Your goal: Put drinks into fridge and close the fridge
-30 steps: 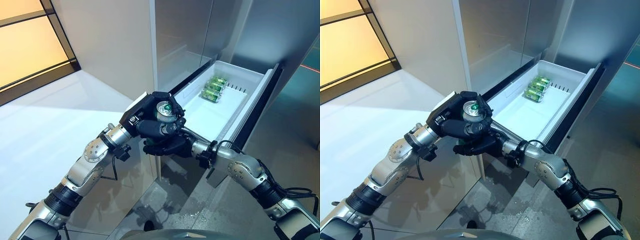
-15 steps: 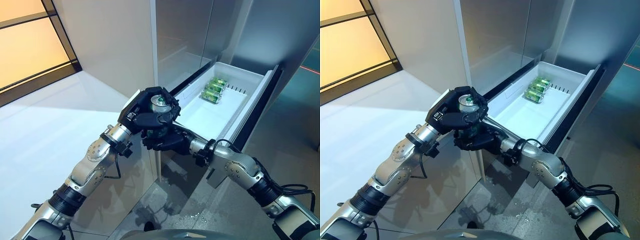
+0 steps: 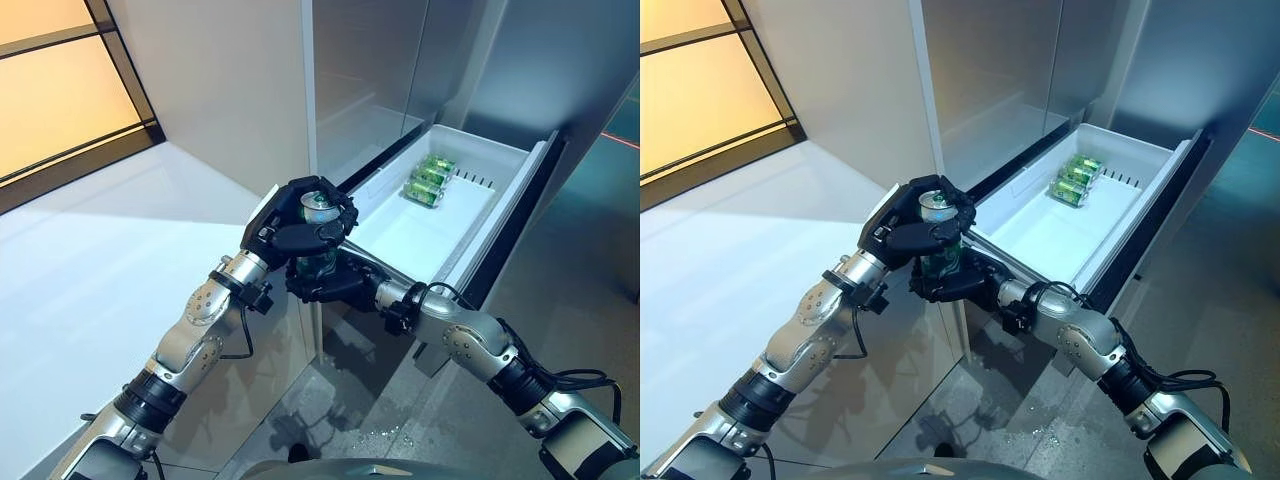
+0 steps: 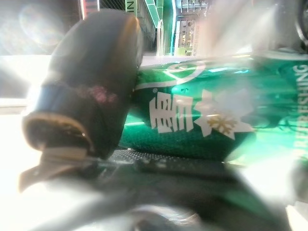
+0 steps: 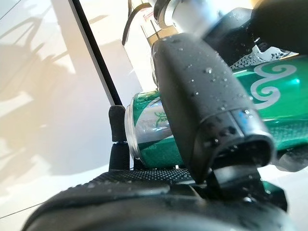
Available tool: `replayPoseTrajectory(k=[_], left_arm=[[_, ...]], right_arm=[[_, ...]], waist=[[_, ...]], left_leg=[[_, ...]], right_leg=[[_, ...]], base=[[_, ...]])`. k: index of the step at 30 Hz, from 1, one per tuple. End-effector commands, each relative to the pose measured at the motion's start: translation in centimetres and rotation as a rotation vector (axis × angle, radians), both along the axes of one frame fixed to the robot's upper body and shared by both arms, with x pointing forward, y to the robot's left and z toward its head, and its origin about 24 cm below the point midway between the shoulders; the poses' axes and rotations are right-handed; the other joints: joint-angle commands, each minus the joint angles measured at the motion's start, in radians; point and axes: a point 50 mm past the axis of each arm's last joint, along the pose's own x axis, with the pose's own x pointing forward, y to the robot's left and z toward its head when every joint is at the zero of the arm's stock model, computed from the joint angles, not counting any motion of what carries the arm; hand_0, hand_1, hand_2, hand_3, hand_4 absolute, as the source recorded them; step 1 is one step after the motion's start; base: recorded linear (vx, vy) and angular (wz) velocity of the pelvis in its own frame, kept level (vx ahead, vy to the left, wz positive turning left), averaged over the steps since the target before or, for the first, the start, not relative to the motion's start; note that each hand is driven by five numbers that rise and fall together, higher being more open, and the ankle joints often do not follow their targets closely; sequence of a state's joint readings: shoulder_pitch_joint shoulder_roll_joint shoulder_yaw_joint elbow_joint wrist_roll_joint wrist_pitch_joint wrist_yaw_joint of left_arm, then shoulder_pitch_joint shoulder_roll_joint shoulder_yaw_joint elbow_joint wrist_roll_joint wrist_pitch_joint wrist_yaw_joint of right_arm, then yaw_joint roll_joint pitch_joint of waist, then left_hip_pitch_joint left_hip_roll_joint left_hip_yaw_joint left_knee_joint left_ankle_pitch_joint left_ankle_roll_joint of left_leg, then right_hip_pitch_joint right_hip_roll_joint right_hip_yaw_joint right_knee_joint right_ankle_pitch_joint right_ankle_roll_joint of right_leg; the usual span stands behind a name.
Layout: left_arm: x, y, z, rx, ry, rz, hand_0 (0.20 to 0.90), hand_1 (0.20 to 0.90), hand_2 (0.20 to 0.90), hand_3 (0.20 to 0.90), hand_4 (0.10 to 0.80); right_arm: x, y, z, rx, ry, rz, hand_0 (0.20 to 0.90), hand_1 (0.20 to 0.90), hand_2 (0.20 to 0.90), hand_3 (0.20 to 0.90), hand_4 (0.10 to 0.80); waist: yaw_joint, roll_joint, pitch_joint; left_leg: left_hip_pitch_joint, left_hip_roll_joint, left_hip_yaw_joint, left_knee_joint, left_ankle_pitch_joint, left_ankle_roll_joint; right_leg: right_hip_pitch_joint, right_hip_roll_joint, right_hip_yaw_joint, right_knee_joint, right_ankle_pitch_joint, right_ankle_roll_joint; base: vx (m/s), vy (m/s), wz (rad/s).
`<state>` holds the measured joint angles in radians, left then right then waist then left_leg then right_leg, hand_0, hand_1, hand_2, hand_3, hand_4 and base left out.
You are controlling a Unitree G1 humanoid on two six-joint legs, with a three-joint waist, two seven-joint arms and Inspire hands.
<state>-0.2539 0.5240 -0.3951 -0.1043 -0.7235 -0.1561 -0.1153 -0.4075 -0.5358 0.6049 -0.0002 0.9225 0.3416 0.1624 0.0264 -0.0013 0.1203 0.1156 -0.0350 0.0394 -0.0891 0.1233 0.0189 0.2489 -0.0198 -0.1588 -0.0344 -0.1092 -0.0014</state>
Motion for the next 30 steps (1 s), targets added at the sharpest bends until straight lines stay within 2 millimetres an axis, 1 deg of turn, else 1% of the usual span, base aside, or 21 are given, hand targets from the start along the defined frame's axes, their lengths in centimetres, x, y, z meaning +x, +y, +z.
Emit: replayPoseTrajectory(k=[1, 2, 3, 12, 20, 25, 30], left_arm=[[-0.3, -5.4, 6.1, -0.182, -0.319, -0.173, 0.526, 0.526, 0.526, 0.464, 0.364], [-0.3, -5.4, 6.1, -0.174, -0.327, -0.170, 0.575, 0.575, 0.575, 0.521, 0.421], [-0.3, -5.3, 6.1, -0.170, -0.331, -0.166, 0.900, 0.900, 0.900, 0.900, 0.800], [-0.3, -4.6, 6.5, -0.161, -0.388, -0.117, 0.900, 0.900, 0.900, 0.900, 0.800], [-0.6, -3.2, 7.7, -0.186, -0.484, -0.017, 0.900, 0.900, 0.900, 0.900, 0.800], [-0.7, -2.2, 8.3, -0.241, -0.508, 0.057, 0.900, 0.900, 0.900, 0.900, 0.800], [-0.9, -0.8, 9.0, -0.316, -0.531, 0.139, 0.900, 0.900, 0.900, 0.900, 0.800]], right_arm=[[-2.2, 9.3, 9.0, 0.483, -0.218, 0.311, 0.300, 0.300, 0.300, 0.200, 0.100], [-2.1, 9.2, 9.0, 0.479, -0.221, 0.308, 0.300, 0.300, 0.300, 0.200, 0.100], [-2.0, 9.2, 9.0, 0.474, -0.224, 0.306, 0.300, 0.300, 0.300, 0.200, 0.100], [-1.5, 8.6, 9.0, 0.455, -0.254, 0.268, 0.300, 0.300, 0.300, 0.200, 0.100], [-0.8, 7.7, 9.8, 0.450, -0.296, 0.200, 0.300, 0.300, 0.300, 0.200, 0.100], [-0.4, 7.1, 10.4, 0.453, -0.318, 0.163, 0.300, 0.300, 0.300, 0.200, 0.100], [0.0, 6.4, 11.0, 0.458, -0.338, 0.106, 0.300, 0.300, 0.300, 0.200, 0.100]], waist=[[-0.004, -0.010, -0.062], [-0.004, -0.010, -0.062], [-0.004, -0.010, -0.062], [-0.003, -0.010, -0.059], [0.000, -0.011, -0.059], [0.001, -0.014, -0.061], [0.002, -0.015, -0.062]], left_leg=[[0.074, -0.023, 0.022, 0.015, -0.158, 0.032], [0.074, -0.024, 0.021, 0.015, -0.158, 0.032], [0.075, -0.024, 0.022, 0.015, -0.158, 0.032], [0.078, -0.023, 0.017, 0.014, -0.158, 0.032], [0.080, -0.022, 0.011, 0.012, -0.158, 0.030], [0.080, -0.022, 0.008, 0.012, -0.160, 0.028], [0.081, -0.021, 0.007, 0.013, -0.159, 0.025]], right_leg=[[-0.080, 0.005, 0.011, -0.006, 0.072, 0.029], [-0.080, 0.005, 0.011, -0.006, 0.072, 0.029], [-0.080, 0.005, 0.011, -0.006, 0.072, 0.029], [-0.076, 0.006, 0.007, -0.005, 0.070, 0.027], [-0.074, 0.007, 0.005, -0.004, 0.069, 0.026], [-0.073, 0.006, 0.004, -0.005, 0.067, 0.026], [-0.072, 0.007, 0.003, -0.005, 0.067, 0.025]], base=[[0.000, 0.000, 0.00], [0.000, 0.000, 0.00], [0.000, 0.000, 0.00], [0.000, 0.000, 0.00], [0.000, 0.000, 0.00], [0.000, 0.000, 0.00], [0.000, 0.000, 0.00]])
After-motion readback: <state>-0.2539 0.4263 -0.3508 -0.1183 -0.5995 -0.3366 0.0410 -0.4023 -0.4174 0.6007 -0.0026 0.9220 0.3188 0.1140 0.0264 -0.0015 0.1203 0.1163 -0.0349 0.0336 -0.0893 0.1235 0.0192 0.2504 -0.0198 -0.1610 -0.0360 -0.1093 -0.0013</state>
